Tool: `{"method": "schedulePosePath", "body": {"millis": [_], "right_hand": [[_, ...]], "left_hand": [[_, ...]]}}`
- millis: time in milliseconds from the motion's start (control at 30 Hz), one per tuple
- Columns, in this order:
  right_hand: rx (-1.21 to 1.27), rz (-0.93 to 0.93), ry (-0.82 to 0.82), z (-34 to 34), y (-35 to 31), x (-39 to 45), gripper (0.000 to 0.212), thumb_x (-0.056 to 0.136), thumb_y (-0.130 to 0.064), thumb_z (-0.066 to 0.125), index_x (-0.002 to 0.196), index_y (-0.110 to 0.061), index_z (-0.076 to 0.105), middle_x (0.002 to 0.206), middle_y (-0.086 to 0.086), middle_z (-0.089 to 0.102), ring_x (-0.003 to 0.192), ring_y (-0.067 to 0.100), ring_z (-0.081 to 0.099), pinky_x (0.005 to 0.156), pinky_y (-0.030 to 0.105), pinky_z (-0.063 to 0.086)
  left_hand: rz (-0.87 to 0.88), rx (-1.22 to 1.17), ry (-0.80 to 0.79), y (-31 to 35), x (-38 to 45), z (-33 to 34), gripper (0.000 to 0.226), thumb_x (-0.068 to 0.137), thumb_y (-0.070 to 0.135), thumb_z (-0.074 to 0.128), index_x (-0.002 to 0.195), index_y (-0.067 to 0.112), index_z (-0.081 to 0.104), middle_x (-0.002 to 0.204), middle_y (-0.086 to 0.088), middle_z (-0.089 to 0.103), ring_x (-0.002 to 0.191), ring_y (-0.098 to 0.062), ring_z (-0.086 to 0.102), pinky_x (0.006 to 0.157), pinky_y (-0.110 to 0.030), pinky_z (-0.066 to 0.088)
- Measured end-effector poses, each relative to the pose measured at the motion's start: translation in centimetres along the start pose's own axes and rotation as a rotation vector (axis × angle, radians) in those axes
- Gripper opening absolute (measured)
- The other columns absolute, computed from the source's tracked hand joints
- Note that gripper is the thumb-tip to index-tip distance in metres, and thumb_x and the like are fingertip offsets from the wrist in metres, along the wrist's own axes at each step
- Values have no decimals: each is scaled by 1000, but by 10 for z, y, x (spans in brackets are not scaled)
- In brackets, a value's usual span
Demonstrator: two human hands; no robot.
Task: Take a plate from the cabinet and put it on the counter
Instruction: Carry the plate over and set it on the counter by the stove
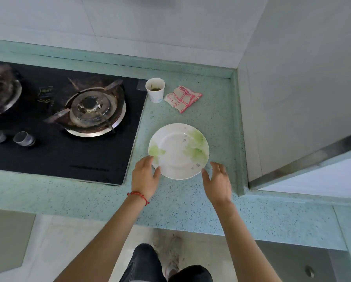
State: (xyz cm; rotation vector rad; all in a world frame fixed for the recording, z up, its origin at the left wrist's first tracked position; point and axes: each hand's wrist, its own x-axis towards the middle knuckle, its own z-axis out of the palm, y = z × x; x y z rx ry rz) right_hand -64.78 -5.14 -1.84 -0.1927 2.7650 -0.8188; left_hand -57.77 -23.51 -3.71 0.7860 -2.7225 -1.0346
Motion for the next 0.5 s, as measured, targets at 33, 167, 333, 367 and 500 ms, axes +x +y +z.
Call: {"method": "schedulePosePath", "body": {"millis": [33, 167, 333, 367, 500], "right_hand": [[-27, -18, -15, -3, 0, -4, 44, 94, -28, 45, 132, -6, 41, 139, 13, 44, 116, 32, 53, 88, 40, 47], [-108, -77, -62, -11, 0, -19, 45, 94, -31, 43, 132, -6, 39, 139, 13, 43, 124, 30, 45, 94, 42, 44], [-186, -114, -82, -21, -6, -42, 45, 95, -33, 40, 131, -6, 40, 138, 11, 44, 126, 28, 41, 102, 40, 38], [-187, -108, -88, -23, -8, -49, 45, 95, -33, 39, 131, -6, 40, 139, 11, 44, 127, 27, 41, 103, 40, 37], [-187, -129, -35, -26, -16, -73, 46, 95, -35, 40, 131, -7, 41, 137, 11, 47, 125, 27, 44, 104, 40, 37]], "left_hand": [[29, 35, -19, 2, -5, -3, 40, 86, 13, 56, 122, -4, 48, 127, -23, 54, 121, -38, 45, 98, -46, 42], [163, 190, -67, 6, -19, -9, 39, 88, 17, 54, 121, -4, 49, 121, -25, 58, 113, -39, 53, 92, -50, 47], [279, 302, -88, 7, -34, -21, 39, 90, 26, 48, 120, 0, 49, 118, -18, 61, 109, -33, 55, 88, -46, 49], [279, 324, -113, 9, -37, -27, 39, 91, 27, 46, 120, 1, 49, 117, -18, 61, 109, -32, 55, 88, -45, 48], [313, 359, -129, 4, -46, -42, 37, 92, 32, 41, 118, 6, 50, 113, -12, 63, 105, -27, 56, 90, -40, 47]]}}
